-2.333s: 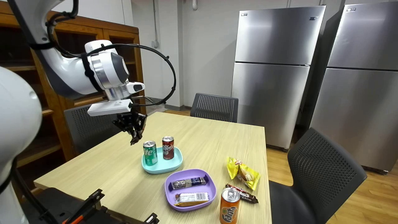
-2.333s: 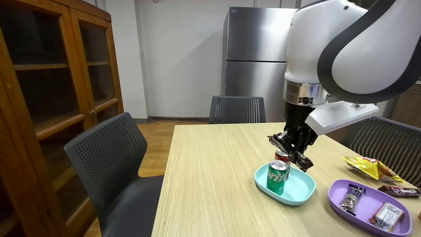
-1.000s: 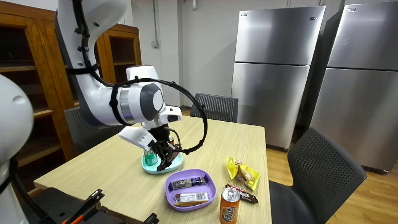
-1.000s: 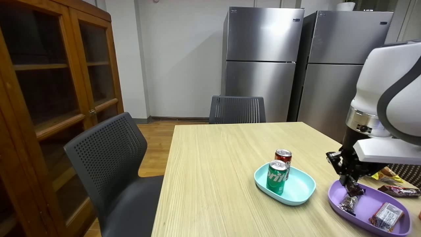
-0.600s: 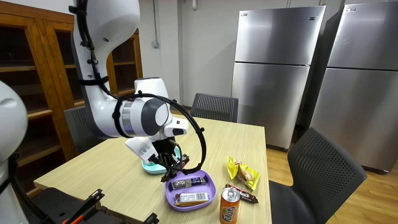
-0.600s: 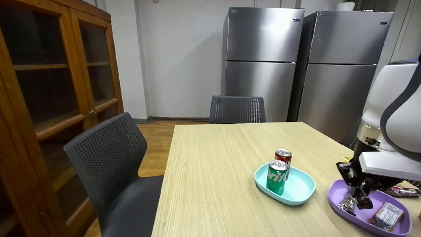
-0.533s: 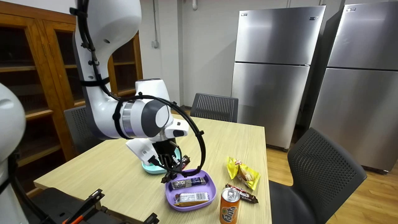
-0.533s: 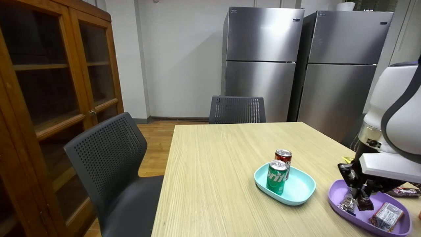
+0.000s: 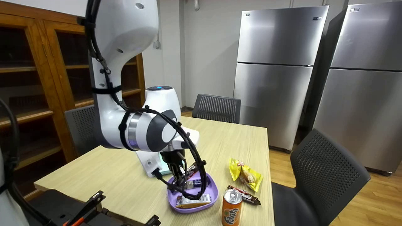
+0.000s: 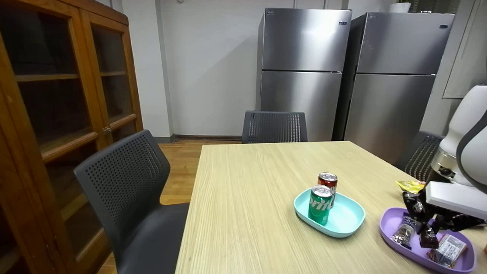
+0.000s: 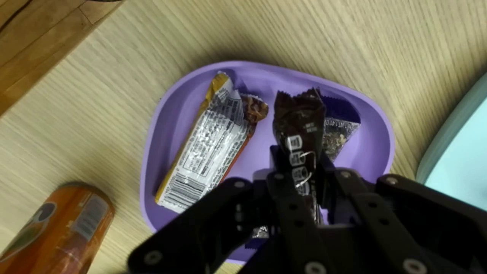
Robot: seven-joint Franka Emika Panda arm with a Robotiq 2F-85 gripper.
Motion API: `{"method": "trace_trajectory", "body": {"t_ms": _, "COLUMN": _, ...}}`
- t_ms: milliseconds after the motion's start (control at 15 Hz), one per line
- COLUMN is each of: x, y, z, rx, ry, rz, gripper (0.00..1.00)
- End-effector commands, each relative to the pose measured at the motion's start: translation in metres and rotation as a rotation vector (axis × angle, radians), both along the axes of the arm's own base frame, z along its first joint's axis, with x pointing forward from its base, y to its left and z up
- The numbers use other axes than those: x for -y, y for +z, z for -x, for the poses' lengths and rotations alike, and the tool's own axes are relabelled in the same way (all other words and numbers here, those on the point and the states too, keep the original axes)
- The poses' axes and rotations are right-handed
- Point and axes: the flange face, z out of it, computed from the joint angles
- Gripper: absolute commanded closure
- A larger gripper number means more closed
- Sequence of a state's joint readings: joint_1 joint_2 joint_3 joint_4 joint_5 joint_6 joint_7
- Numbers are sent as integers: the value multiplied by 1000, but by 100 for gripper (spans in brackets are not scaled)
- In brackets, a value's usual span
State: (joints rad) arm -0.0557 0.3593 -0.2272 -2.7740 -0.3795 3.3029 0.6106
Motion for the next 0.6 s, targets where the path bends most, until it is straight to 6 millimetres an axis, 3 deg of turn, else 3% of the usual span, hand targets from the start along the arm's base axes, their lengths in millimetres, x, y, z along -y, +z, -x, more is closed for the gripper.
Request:
{"method": "trace_trajectory", "body": {"t_ms": 0, "x": 7, "y": -7, "z": 5, "rx": 24, "ry": -66, "rz": -42, "gripper": 95}}
{"method": "trace_trajectory", "body": {"t_ms": 533, "x": 15, "y": -20, "z": 5, "rx": 13, "ry": -155, "rz": -75, "gripper": 95}}
